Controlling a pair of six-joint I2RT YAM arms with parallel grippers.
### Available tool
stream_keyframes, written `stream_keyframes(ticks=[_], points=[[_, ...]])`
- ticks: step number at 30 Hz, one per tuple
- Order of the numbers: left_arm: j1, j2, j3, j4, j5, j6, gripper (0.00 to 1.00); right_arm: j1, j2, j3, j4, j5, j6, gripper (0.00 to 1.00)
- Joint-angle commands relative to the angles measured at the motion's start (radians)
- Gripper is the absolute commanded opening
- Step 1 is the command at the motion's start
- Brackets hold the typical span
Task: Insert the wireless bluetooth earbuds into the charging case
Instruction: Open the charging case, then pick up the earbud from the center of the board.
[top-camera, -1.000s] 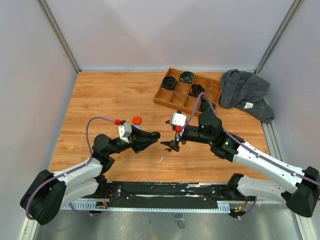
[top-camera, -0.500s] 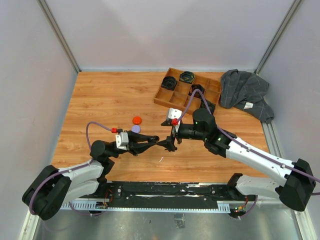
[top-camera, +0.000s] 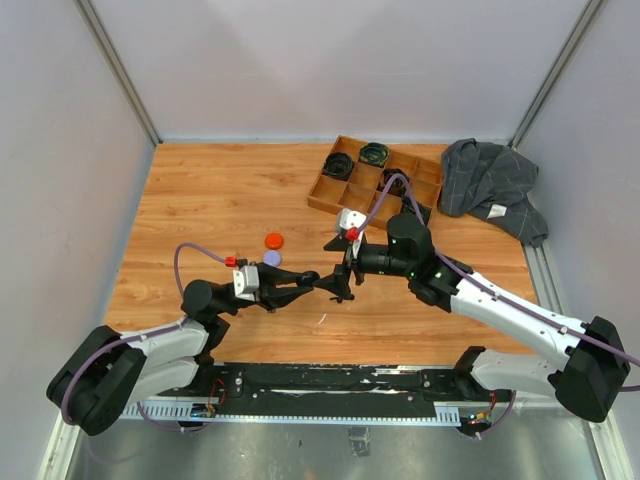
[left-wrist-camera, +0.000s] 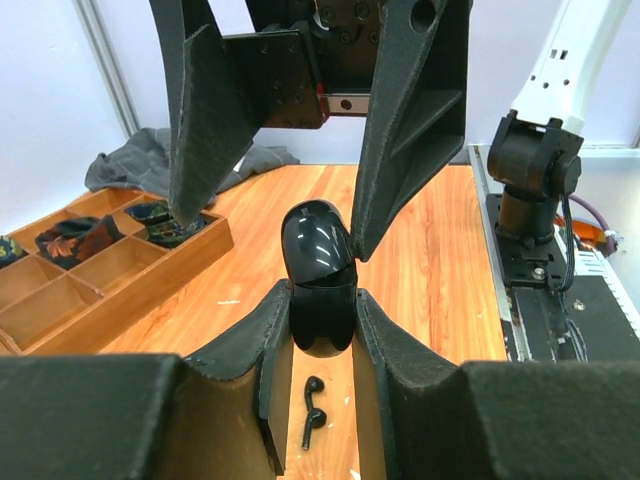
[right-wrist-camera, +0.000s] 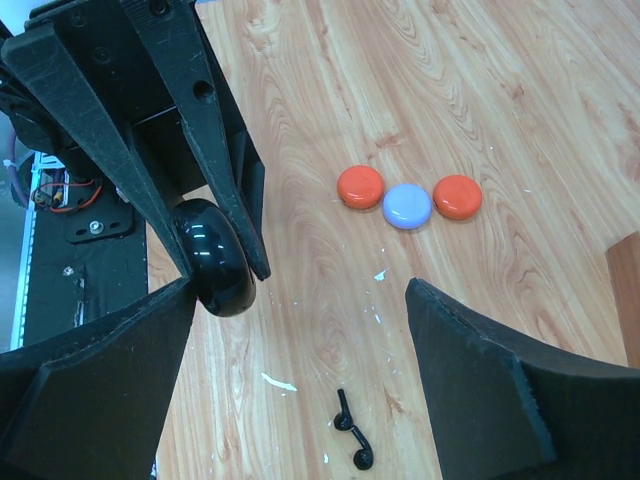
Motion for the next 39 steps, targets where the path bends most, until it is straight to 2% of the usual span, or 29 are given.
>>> stream_keyframes(ticks=[1, 12, 21, 28, 33, 39], points=[[-0.009, 0.008, -0.016, 0.036, 0.043, 0.006, 0.0, -0.031, -0.013, 0.048, 0.049, 0.036, 0.045, 0.86], [-0.009, 0.005, -0.034, 0.038, -0.015, 0.006, 0.0, -0.063, -0.011, 0.069, 0.013, 0.096, 0.099, 0.87], [-0.007, -0.005, -0.068, -0.019, -0.315, 0.01, 0.0, -0.074, -0.002, 0.076, -0.151, 0.171, 0.124, 0.87], [0.009, 0.02, -0.076, -0.044, -0.474, -0.024, 0.0, -0.076, 0.079, 0.057, -0.28, 0.232, 0.168, 0.86], [0.056, 0.038, -0.084, -0.044, -0.529, -0.087, 0.0, -0.072, 0.151, 0.022, -0.263, 0.251, 0.2, 0.84], [0.078, 0.048, -0.083, -0.062, -0.563, -0.116, 0.0, -0.058, 0.32, 0.066, -0.262, 0.243, 0.231, 0.76]])
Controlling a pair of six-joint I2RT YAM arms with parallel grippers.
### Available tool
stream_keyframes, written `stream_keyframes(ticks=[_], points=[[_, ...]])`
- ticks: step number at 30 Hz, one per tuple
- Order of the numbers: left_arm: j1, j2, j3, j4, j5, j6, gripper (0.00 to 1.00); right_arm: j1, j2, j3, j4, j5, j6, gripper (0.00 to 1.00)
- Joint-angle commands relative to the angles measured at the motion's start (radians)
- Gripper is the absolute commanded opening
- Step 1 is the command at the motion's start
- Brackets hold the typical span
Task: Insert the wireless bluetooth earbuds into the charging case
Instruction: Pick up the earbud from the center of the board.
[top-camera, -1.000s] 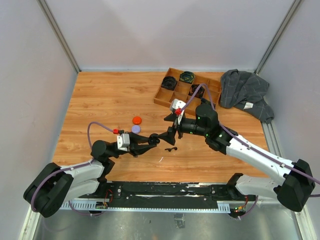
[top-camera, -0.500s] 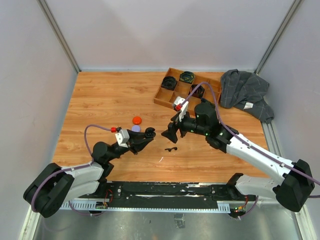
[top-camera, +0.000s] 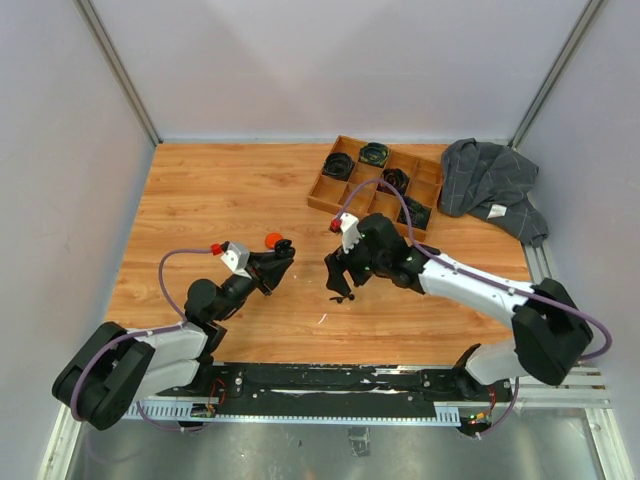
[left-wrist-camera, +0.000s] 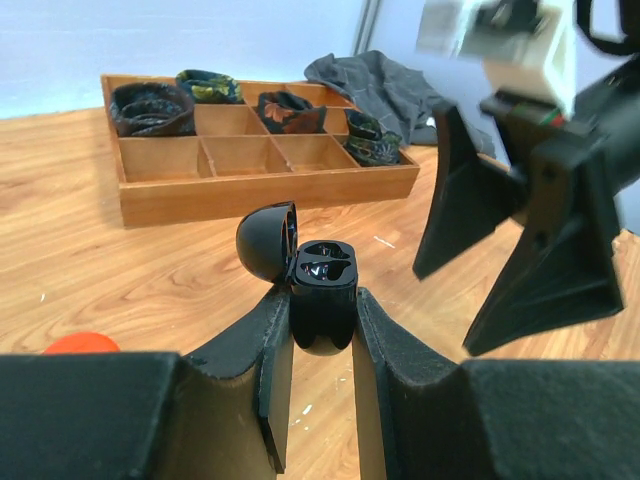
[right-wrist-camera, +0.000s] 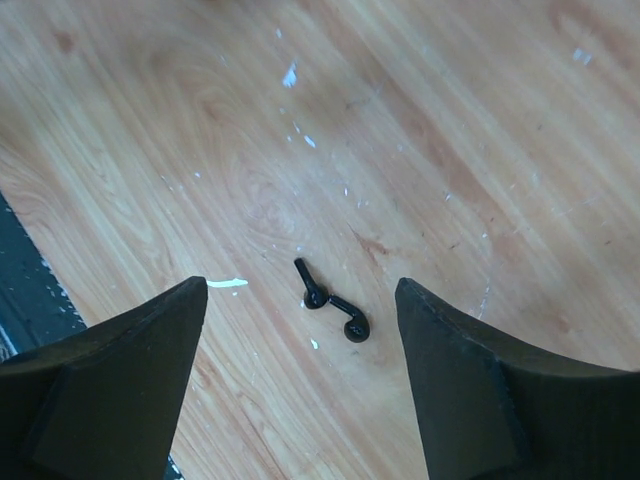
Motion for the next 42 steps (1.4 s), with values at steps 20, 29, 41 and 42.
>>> stream_keyframes(ticks=[20, 29, 41, 42], points=[[0.016, -0.012, -0.007, -0.016, -0.049, -0.016, 0.0, 0.119, 0.41, 0.233, -0.182, -0.022, 0.003, 0.62], [0.016, -0.018, -0.006, -0.021, -0.043, -0.018, 0.0, 0.186, 0.419, 0.265, -0.317, -0.008, -0.038, 0.59], [0.016, -0.026, -0.011, -0.021, -0.06, -0.022, 0.0, 0.246, 0.331, 0.294, -0.42, 0.104, -0.038, 0.58], [0.015, -0.029, -0.011, -0.022, -0.062, -0.021, 0.0, 0.246, 0.316, 0.297, -0.422, 0.116, -0.038, 0.58]])
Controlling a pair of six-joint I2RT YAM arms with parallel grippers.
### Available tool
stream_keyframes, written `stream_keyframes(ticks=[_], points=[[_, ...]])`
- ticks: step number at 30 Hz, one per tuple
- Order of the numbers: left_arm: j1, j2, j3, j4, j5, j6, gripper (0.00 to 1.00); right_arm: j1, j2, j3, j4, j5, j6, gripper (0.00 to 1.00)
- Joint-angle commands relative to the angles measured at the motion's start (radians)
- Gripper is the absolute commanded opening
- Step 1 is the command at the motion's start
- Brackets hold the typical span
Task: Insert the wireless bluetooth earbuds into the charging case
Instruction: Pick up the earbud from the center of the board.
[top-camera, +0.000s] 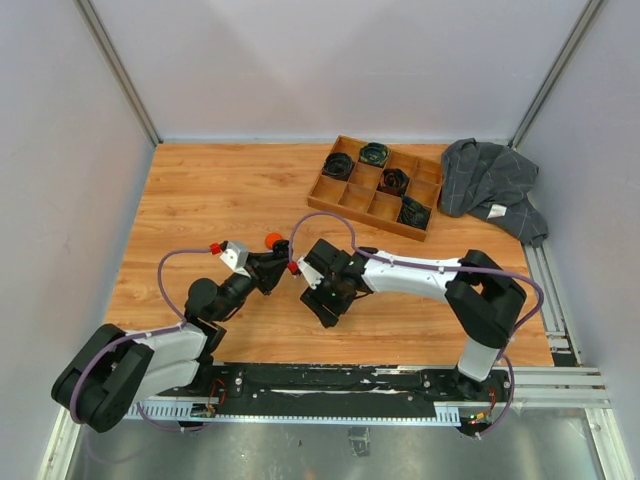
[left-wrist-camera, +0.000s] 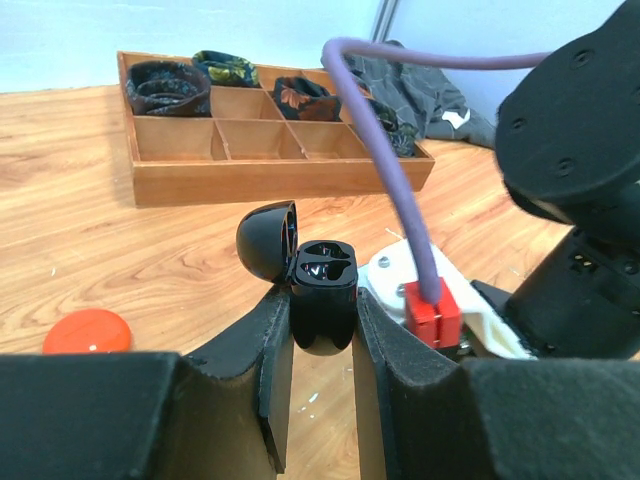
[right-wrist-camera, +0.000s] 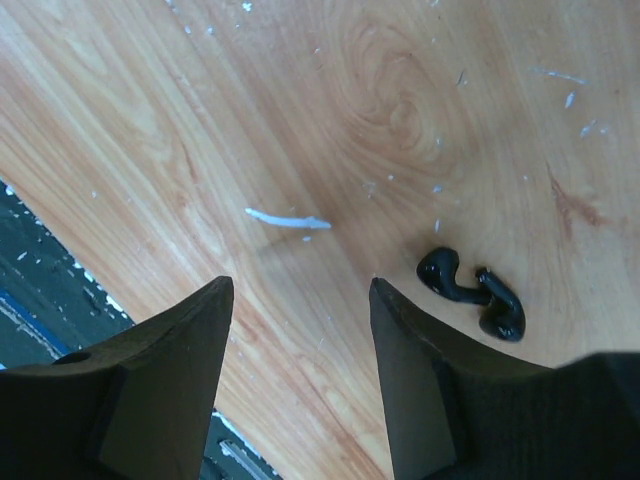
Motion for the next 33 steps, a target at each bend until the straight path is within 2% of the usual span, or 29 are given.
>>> stream_keyframes(ticks=[1, 6, 12, 18, 24, 33], points=[[0.006, -0.023, -0.009, 0.022, -0.025, 0.003, 0.0, 0.027, -0.089, 0.05, -0.052, 0.075, -0.014, 0.58], [0.006, -0.037, -0.01, 0.012, -0.03, 0.005, 0.0, 0.018, -0.102, 0.06, -0.081, 0.201, -0.098, 0.55], [0.006, -0.072, -0.021, 0.003, -0.061, 0.009, 0.0, 0.014, -0.054, 0.08, -0.081, 0.24, -0.307, 0.49], [0.006, -0.142, -0.043, -0.043, -0.163, 0.014, 0.0, 0.012, -0.005, 0.104, -0.087, 0.227, -0.451, 0.46], [0.006, -0.182, -0.05, -0.087, -0.251, 0.01, 0.0, 0.009, 0.035, 0.126, -0.103, 0.194, -0.511, 0.42], [0.006, -0.198, -0.052, -0.098, -0.258, 0.011, 0.0, 0.007, 0.107, 0.177, -0.151, 0.184, -0.558, 0.38]])
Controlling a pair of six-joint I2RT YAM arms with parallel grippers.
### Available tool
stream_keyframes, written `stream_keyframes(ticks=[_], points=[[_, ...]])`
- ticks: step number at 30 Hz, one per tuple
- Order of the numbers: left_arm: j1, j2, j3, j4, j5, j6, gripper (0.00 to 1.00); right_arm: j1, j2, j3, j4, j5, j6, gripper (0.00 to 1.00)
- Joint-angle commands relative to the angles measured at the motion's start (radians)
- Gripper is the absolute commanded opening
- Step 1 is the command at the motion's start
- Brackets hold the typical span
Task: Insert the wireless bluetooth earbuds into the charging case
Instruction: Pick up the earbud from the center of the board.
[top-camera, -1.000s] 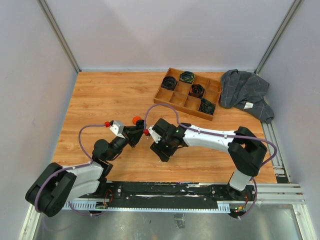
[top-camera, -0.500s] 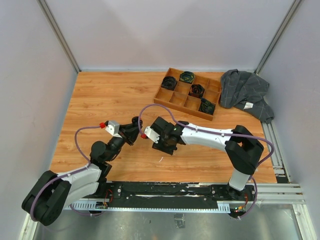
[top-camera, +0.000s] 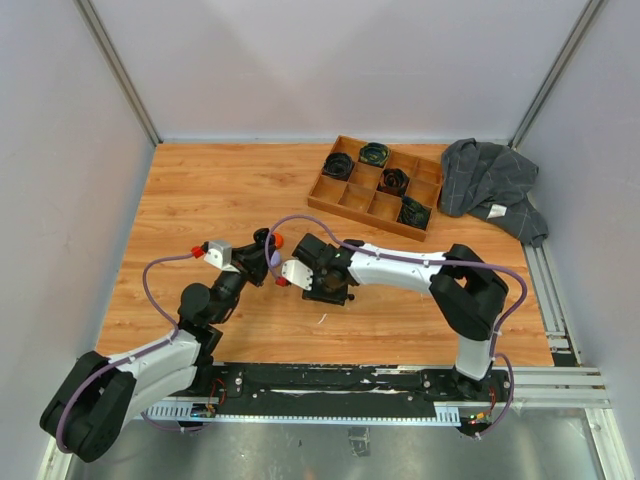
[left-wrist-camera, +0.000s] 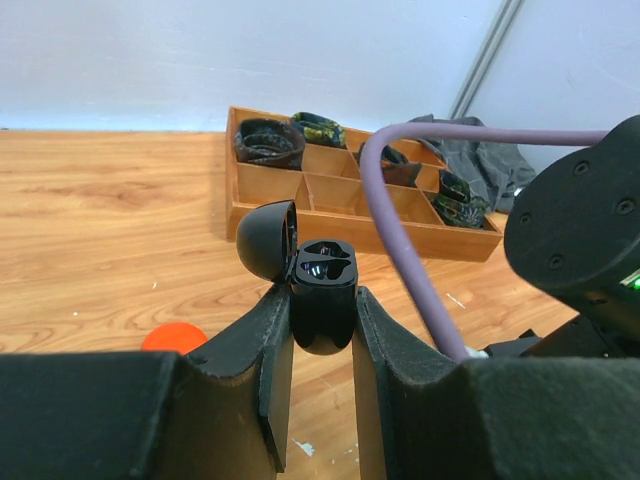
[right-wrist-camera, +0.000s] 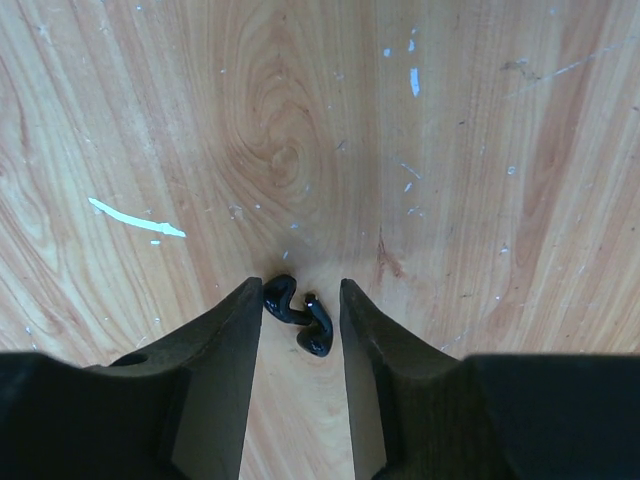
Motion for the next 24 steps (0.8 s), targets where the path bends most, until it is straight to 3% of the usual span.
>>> stream_keyframes(ticks=[1, 14, 24], points=[[0.006, -0.015, -0.046, 0.007, -0.026, 0.01, 0.0, -0.007, 0.04, 0.046, -0.062, -0.009, -0.051, 0.37], [0.006, -0.015, -0.043, 0.009, -0.007, 0.013, 0.0, -0.013, 0.082, 0.076, -0.127, -0.026, -0.08, 0.4], [0.006, -0.011, -0.038, 0.01, 0.012, 0.014, 0.0, -0.023, 0.13, 0.117, -0.171, -0.035, -0.089, 0.35]])
